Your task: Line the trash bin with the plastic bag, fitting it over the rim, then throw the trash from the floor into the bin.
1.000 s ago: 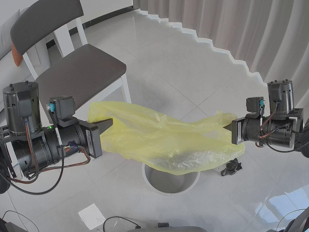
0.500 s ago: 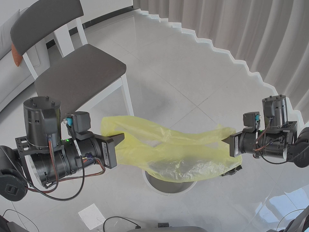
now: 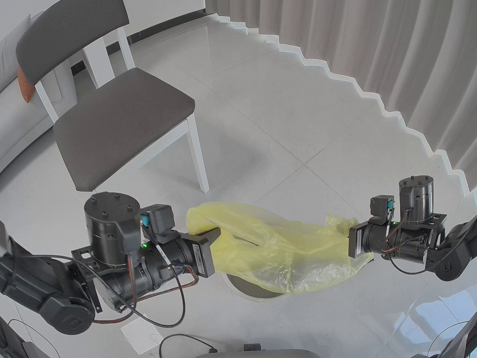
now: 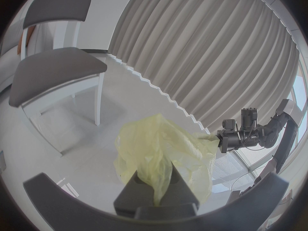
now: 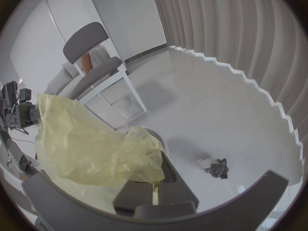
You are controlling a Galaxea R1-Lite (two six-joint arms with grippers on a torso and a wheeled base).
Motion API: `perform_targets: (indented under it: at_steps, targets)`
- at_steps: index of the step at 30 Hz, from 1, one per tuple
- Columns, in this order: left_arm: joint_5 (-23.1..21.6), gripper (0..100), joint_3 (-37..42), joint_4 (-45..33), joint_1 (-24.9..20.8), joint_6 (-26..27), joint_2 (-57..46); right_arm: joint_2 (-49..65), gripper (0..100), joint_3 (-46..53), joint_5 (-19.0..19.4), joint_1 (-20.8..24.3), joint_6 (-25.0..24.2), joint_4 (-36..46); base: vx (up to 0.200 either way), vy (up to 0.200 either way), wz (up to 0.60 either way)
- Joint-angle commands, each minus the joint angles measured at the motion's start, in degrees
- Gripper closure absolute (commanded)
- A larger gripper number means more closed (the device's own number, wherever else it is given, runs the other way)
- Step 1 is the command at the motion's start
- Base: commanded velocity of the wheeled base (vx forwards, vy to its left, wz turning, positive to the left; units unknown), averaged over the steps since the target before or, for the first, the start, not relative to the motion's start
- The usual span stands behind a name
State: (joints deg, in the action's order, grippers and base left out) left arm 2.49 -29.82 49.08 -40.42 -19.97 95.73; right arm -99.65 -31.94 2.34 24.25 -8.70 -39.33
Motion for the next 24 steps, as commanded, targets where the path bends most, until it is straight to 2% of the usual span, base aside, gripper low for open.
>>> perform_targets:
  at_steps: [1, 5, 11, 17, 24]
  targets:
    - [0.0, 100, 2.8, 4.1, -0.9, -0.9, 8.3, -6.0, 100, 3.2, 1.8, -1.8, -0.2, -1.3, 0.0, 0.0, 0.0]
    - [0.0, 100, 4.6, 7.7, -0.8, -1.0, 11.1, -10.4, 100, 4.3, 2.9, -2.0, -0.2, -3.6, 0.0, 0.0, 0.0]
    - [0.0, 100, 5.4, 11.5, -0.6, -2.4, 14.3, -18.2, 100, 4.4, 4.4, -3.2, -0.1, -16.3, 0.0, 0.0, 0.0]
    - [-0.1, 100, 6.3, 12.6, 0.5, -3.5, 18.2, -21.8, 100, 3.9, 4.4, -3.7, 0.2, -17.7, 0.0, 0.0, 0.0]
    - [-0.1, 100, 9.9, 18.4, 0.3, -3.7, 20.4, -22.4, 100, 5.0, 4.4, -3.9, -0.1, -18.2, 0.0, 0.0, 0.0]
